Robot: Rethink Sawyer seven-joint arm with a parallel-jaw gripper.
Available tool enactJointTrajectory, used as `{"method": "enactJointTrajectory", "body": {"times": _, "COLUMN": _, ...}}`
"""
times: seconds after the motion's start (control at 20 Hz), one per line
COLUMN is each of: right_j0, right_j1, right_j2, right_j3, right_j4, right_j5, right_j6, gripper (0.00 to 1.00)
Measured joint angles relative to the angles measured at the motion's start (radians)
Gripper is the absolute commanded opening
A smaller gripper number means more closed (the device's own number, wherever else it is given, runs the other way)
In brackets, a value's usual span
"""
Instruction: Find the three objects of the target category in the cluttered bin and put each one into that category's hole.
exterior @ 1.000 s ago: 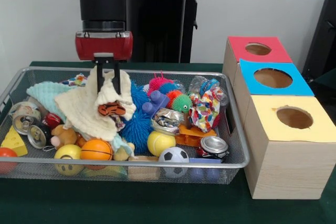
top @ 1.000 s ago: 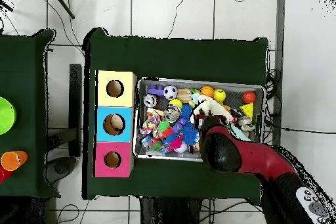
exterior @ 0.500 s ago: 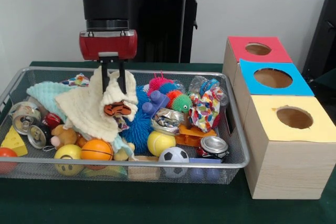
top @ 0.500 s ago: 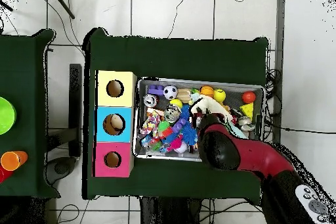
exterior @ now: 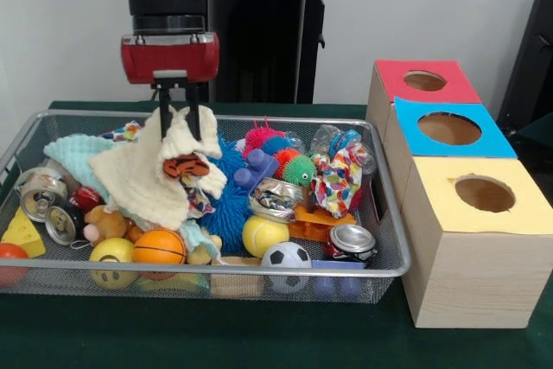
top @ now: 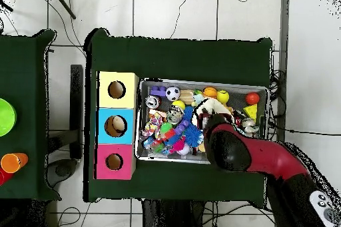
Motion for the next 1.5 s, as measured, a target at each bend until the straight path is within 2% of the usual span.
{"method": "enactJointTrajectory", "body": {"times": 0.2, "right_j0": -0.041, "right_j1": -0.024, "right_j2": 0.020, "right_j3": 0.000, "right_j4": 0.000, "right_j5": 0.055, "right_j6": 0.000, "gripper": 0.00}}
{"method": "enactJointTrajectory", "body": {"times": 0.25, "right_j0": -0.070, "right_j1": -0.033, "right_j2": 0.033, "right_j3": 0.000, "right_j4": 0.000, "right_j5": 0.086, "right_j6": 0.000, "gripper": 0.00}}
{"method": "enactJointTrajectory", "body": {"times": 0.6, "right_j0": -0.135, "right_j1": -0.031, "right_j2": 0.058, "right_j3": -0.019, "right_j4": -0.001, "right_j5": 0.137, "right_j6": 0.000, "gripper": 0.00}}
{"method": "enactJointTrajectory", "body": {"times": 0.9, "right_j0": -0.144, "right_j1": 0.021, "right_j2": 0.059, "right_j3": -0.065, "right_j4": -0.008, "right_j5": 0.137, "right_j6": 0.000, "gripper": 0.00}}
{"method": "enactJointTrajectory", "body": {"times": 1.3, "right_j0": -0.143, "right_j1": 0.147, "right_j2": 0.077, "right_j3": -0.135, "right_j4": -0.048, "right_j5": 0.137, "right_j6": 0.000, "gripper": 0.00}}
{"method": "enactJointTrajectory", "body": {"times": 1.35, "right_j0": -0.135, "right_j1": 0.199, "right_j2": 0.078, "right_j3": -0.163, "right_j4": -0.074, "right_j5": 0.134, "right_j6": 0.000, "gripper": 1.00}}
{"method": "enactJointTrajectory", "body": {"times": 1.5, "right_j0": -0.132, "right_j1": 0.207, "right_j2": 0.078, "right_j3": -0.168, "right_j4": -0.081, "right_j5": 0.132, "right_j6": 0.000, "gripper": 1.00}}
